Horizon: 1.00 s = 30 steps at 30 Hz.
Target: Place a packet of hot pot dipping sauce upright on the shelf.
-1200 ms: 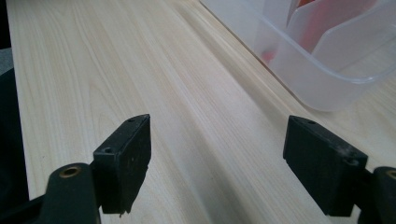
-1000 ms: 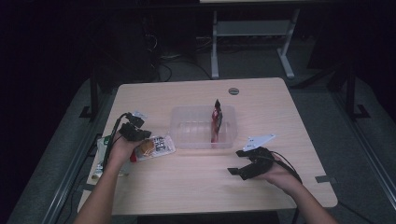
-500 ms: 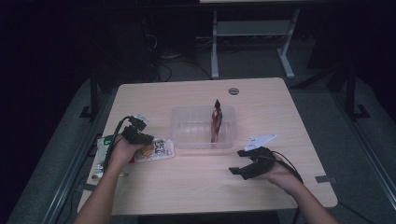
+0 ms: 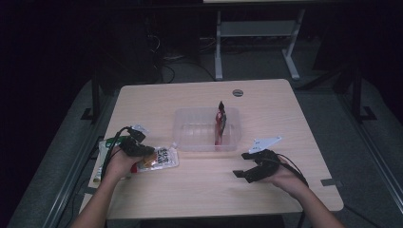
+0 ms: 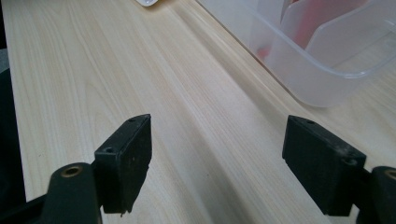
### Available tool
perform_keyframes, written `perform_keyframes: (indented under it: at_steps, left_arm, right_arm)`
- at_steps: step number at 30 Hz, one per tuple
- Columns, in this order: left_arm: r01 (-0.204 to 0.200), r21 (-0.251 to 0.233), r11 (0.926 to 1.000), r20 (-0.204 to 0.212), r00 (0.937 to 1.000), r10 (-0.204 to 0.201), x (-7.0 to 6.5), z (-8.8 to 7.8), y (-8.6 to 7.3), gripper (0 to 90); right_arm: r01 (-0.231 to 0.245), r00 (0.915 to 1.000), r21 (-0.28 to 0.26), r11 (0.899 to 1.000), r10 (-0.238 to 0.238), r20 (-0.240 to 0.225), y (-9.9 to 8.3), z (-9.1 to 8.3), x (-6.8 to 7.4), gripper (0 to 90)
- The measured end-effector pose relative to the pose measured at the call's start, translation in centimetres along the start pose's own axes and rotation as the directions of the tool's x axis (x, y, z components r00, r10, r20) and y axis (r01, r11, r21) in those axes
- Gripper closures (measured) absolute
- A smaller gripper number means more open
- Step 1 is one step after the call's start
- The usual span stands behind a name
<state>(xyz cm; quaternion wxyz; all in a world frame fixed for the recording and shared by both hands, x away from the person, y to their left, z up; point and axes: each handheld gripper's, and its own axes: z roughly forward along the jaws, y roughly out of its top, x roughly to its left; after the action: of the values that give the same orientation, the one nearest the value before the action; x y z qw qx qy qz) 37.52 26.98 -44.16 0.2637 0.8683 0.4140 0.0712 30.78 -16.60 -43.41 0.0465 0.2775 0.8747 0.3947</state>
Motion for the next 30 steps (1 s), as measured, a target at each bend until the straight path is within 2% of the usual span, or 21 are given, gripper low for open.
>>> perform_keyframes:
  at_steps: [8,12,16,21,26,28,30]
  left_arm:
    - [-0.04,0.001,0.9992,0.025,0.9989,0.04,-1.9,-0.7,-1.5,90.0]
    - [-0.044,-0.003,0.999,0.046,0.998,0.044,-2.7,-0.8,-2.0,90.0]
    - [-0.06,-0.016,0.9981,0.064,0.9961,0.061,-3.9,-0.6,-2.3,90.0]
    - [-0.074,-0.048,0.9961,0.085,0.9934,0.078,-4.4,-1.4,-2.3,90.0]
    - [-0.049,-0.075,0.996,0.048,0.9975,0.052,-3.9,-3.3,-3.5,90.0]
    - [-0.025,-0.082,0.9963,0.054,0.9981,0.029,-3.8,-3.7,-4.2,90.0]
    - [-0.019,-0.088,0.9959,0.054,0.9983,0.024,-3.7,-4.1,-4.8,90.0]
  right_arm:
    - [0.006,1.0,-0.004,1.0,-0.006,0.002,0.0,0.0,0.0,23.6]
    - [0.008,1.0,-0.003,1.0,-0.008,0.0,0.1,0.1,0.1,23.6]
    - [0.006,1.0,-0.004,1.0,-0.006,0.0,0.1,0.1,0.1,23.6]
    - [0.007,1.0,-0.005,1.0,-0.007,0.0,0.1,0.1,0.1,23.6]
    - [0.001,1.0,-0.005,1.0,-0.001,-0.001,0.0,0.0,-0.1,23.7]
    - [-0.007,1.0,-0.003,1.0,0.007,-0.001,0.0,0.1,-0.1,23.6]
    - [-0.01,1.0,-0.003,1.0,0.01,0.001,0.0,0.1,-0.1,23.6]
